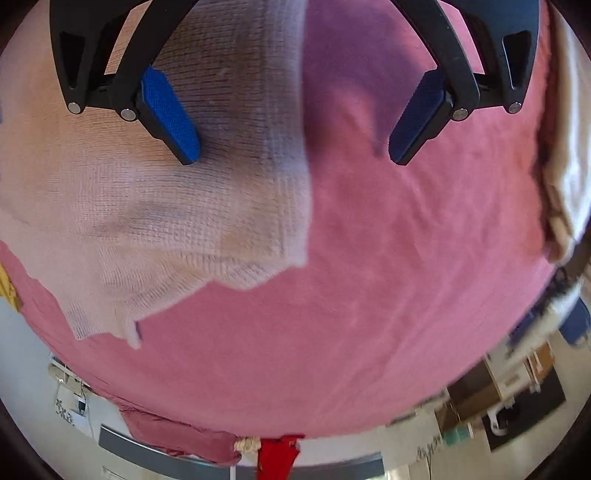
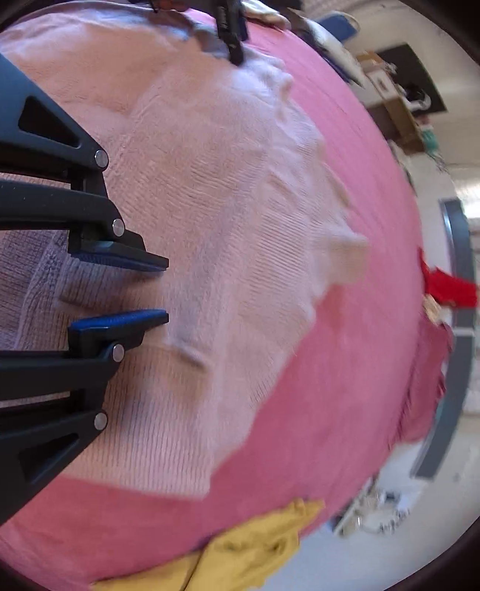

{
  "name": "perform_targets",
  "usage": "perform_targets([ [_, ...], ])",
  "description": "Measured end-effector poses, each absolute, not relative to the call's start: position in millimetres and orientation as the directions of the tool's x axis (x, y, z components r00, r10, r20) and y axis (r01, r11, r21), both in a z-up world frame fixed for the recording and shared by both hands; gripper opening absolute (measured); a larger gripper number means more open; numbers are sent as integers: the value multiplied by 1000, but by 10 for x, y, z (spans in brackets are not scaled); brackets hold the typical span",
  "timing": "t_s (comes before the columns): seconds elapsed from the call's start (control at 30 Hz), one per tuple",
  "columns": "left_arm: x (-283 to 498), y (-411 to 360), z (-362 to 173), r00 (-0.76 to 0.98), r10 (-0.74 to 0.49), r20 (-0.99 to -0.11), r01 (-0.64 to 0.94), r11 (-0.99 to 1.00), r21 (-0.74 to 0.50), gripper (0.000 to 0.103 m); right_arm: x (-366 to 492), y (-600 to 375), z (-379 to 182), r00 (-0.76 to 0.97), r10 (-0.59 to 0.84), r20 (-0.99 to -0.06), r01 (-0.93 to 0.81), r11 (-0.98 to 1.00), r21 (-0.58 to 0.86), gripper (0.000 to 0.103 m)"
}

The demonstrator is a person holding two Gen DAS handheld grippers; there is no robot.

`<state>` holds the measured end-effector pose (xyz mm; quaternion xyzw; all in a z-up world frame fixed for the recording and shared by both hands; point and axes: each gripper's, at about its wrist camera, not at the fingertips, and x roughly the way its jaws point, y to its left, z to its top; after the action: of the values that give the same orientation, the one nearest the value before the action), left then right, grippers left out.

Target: Fold clothes

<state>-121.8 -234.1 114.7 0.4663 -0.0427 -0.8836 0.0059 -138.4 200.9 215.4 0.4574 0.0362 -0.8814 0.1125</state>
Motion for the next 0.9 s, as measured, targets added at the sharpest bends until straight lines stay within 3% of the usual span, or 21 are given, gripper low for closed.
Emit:
perform_targets([
  [0.1,-1169,-2222,1085,-573,-99,-813,-86,-980,179,103,-1361,1699,2252,-580,-246,-776,319,-946,60,23],
  [0.33,-1099,-2072,1372,-618,-92,-780,-142,-964,227,103,-1610,1254,1963,-469,-254,-846,410,-911,46,21],
  [0.53,-1648,-1583,1711,-596,57,-801,-298,-942,155,103,-1989,1643,2372,-475,-368,-799,386,-903,186,24],
  [0.9,-2824,-1172,1447,-506,145,-850,-398,-914,81,103,-3146,1857,2262,-355,-390,-849,365,-894,258,24],
])
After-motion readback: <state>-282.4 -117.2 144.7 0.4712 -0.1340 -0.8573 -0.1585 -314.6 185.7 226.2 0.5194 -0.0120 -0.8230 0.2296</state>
